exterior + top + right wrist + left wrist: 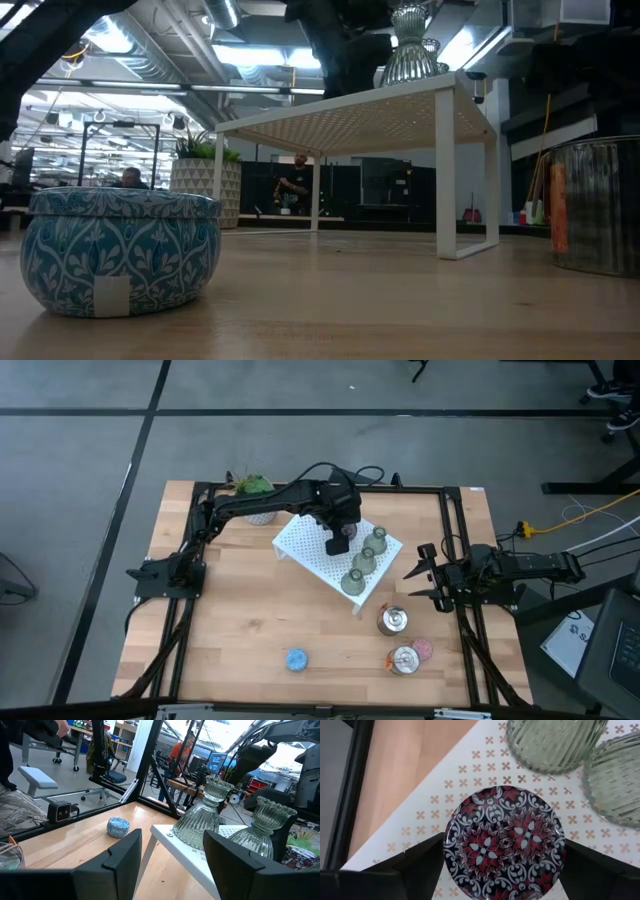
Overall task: Pick & Place candle stick holders
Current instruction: Put the black patterned scented candle on the shelf, then put the blue patterned scented candle on the shelf aligned with the other black patterned scented candle
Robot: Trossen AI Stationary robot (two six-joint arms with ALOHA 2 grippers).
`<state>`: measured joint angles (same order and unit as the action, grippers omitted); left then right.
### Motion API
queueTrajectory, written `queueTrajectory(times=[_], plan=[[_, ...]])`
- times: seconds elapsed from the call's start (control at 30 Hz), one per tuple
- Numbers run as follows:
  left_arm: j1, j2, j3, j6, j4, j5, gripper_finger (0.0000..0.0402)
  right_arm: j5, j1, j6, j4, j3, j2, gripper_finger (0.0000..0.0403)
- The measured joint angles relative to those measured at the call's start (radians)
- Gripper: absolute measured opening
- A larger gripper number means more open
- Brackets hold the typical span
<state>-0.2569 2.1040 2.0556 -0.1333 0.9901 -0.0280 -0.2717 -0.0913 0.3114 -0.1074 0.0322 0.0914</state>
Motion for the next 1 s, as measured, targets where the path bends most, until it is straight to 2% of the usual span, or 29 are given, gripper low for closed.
queueTrajectory(times=[0.3, 0.43, 0.6, 0.8, 1.0], plan=[[0.005, -0.072, 0.001, 0.013, 0.017, 0.003, 0.0338, 0.0, 0.0, 0.0, 0.0, 0.0, 0.0, 0.0215], [0.018, -0.108, 0.001, 0.039, 0.075, 0.005, 0.0338, 0.0, 0.0, 0.0, 0.0, 0.0, 0.0, 0.0215], [0.06, -0.14, 0.001, 0.086, 0.234, 0.004, 0.0337, 0.0, 0.0, 0.0, 0.0, 0.0, 0.0, 0.0215], [0.127, -0.172, 0.001, 0.224, 0.453, 0.004, 0.0337, 0.0, 0.0, 0.0, 0.0, 0.0, 0.0, 0.0215], [0.215, -0.189, 0.0, 0.288, 0.526, 0.03, 0.0336, 0.0, 0.0, 0.0, 0.0, 0.0, 0.0, 0.0215]])
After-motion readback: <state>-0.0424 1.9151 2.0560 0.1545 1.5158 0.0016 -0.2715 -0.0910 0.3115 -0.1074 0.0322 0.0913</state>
